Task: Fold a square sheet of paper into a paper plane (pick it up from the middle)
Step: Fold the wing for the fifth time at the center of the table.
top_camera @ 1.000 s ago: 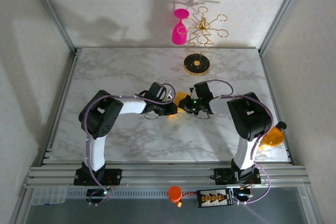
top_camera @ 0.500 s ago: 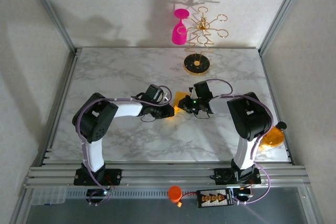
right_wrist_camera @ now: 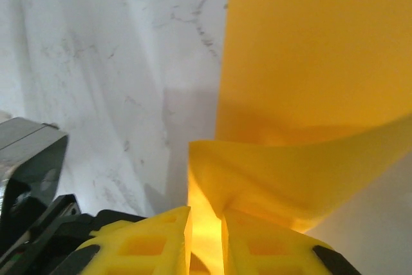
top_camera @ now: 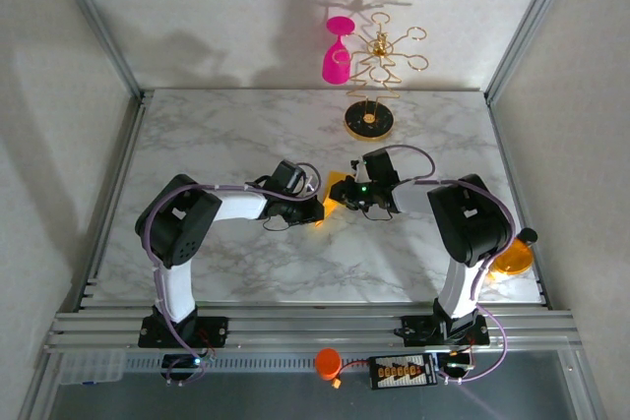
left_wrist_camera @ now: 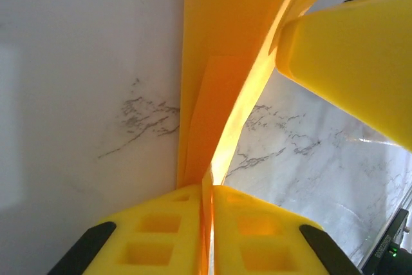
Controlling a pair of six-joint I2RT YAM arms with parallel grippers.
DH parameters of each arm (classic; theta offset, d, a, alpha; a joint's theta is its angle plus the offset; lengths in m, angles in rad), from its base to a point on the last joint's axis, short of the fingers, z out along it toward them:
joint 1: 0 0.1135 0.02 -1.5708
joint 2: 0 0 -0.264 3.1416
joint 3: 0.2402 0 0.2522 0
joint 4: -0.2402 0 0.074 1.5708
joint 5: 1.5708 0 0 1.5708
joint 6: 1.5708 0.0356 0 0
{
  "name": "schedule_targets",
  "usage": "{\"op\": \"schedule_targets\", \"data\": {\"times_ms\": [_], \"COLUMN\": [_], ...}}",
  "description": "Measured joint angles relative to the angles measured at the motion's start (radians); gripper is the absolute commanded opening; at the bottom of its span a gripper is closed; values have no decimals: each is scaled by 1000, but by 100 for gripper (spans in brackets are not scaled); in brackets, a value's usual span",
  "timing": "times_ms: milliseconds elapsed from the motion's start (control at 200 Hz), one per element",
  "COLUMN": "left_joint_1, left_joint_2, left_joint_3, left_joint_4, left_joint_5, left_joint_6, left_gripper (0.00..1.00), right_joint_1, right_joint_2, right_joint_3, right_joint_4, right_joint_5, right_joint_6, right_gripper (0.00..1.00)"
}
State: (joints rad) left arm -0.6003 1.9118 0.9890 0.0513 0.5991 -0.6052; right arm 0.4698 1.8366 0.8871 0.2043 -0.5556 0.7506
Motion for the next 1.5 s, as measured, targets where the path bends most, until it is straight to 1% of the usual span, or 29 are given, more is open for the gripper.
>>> {"op": "schedule_targets", "data": {"times_ms": [215,576,711,871,986,1142,1312,1502], "left_joint_1": [0,0,0,-5,-11,-28,-60,-93], "left_joint_2": [-3,-10,-15,-23,-28,-45,-78,-100], "left_joint_3": [-3,-10,-10,-10,-9,-9,-9,6], "left_joint_4": [5,10,5,-3,-8,-19,-28,-66], "left_joint_5": [-1,-7,-16,-26,-44,-81,-150,-254], "left_joint_6": [3,7,14,37,61,103,153,204], "left_gripper": [15,16,15,13,12,9,5,0], "right_joint_1": [32,35,35,35,35,32,28,-4], "right_joint_2": [-12,-12,-20,-76,-127,-148,-156,-261], "right_joint_3": [-12,-13,-13,-16,-17,-17,-19,-52], "right_joint_4": [8,9,5,-32,-61,-103,-137,-150], "right_joint_5": [-7,-6,5,66,135,216,261,323], "right_joint_6": [0,-3,-4,-1,13,26,46,85], "right_gripper": [22,22,25,37,42,44,45,50]}}
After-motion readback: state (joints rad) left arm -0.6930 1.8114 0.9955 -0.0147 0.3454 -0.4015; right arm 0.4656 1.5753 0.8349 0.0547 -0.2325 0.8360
